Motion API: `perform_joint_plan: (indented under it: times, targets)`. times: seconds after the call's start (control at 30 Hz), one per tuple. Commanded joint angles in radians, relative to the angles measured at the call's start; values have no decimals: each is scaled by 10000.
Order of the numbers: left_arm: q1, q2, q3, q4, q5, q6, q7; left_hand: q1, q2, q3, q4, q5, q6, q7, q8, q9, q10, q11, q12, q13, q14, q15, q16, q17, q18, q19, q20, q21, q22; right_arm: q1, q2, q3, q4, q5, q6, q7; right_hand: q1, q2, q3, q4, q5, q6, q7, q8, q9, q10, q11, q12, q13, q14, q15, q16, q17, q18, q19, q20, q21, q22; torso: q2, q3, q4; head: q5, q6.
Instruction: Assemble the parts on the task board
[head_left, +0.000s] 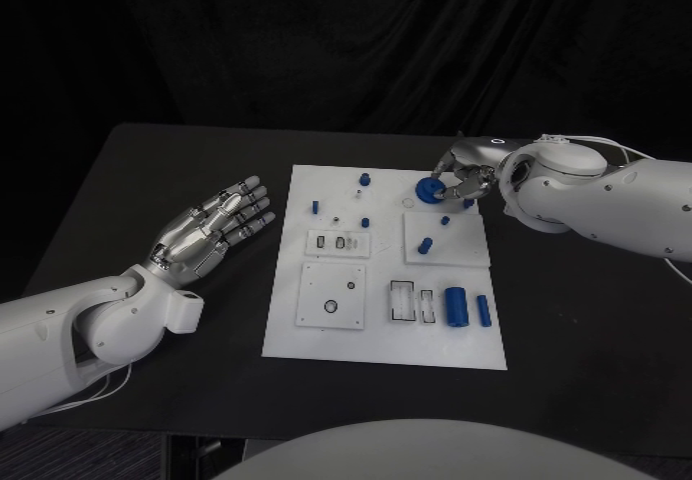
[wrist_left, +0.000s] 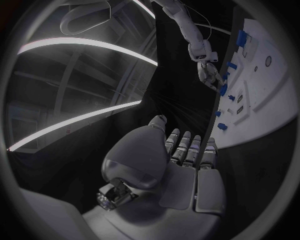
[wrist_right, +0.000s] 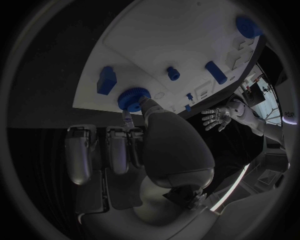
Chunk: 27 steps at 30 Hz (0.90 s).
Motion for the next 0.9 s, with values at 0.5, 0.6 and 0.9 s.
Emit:
perform_joint_plan:
  times: [0.5, 0.6, 0.9]
  targets:
    - [-25, 52, 6, -41, 41, 201, 1153, 44, -17, 70, -55, 41, -84, 12, -43, -13, -71, -14, -60, -9, -59, -6, 35, -10, 36, 6, 50, -15, -11, -105, 171, 3, -135, -13, -23, -30, 42, -108, -68, -162, -840, 390, 60, 346, 327, 1057, 98, 26, 2632, 964, 76, -53, 2447, -65, 599, 38, -73, 2242, 4, -9, -16, -7, -11]
    - [-27, 61, 6, -52, 41, 210, 1145, 44, -17, 70, -55, 41, -84, 12, -43, -13, -71, -14, -60, -9, -59, -6, 35, -10, 36, 6, 50, -15, -11, -133, 242, 3, -199, -13, -60, -16, 135, -88, -40, -261, -680, 584, 52, 515, 493, 1057, 92, 26, 2632, 964, 75, -56, 2447, -66, 602, 39, -74, 2247, 1, -5, -8, -18, -26]
    - [-34, 81, 6, -83, 41, 238, 1121, 36, -8, 89, -65, 43, -103, 16, -49, -15, -84, -13, -75, -11, -66, -1, 33, -12, 33, 2, 53, -18, -12, -222, 353, 4, -328, -13, -444, 298, 479, 114, 221, -865, 1286, 1132, -112, 2243, 1846, 1057, -66, 26, 2632, 971, -37, -54, 2465, -74, 631, -83, -62, 2287, 4, -3, 3, -5, -18]
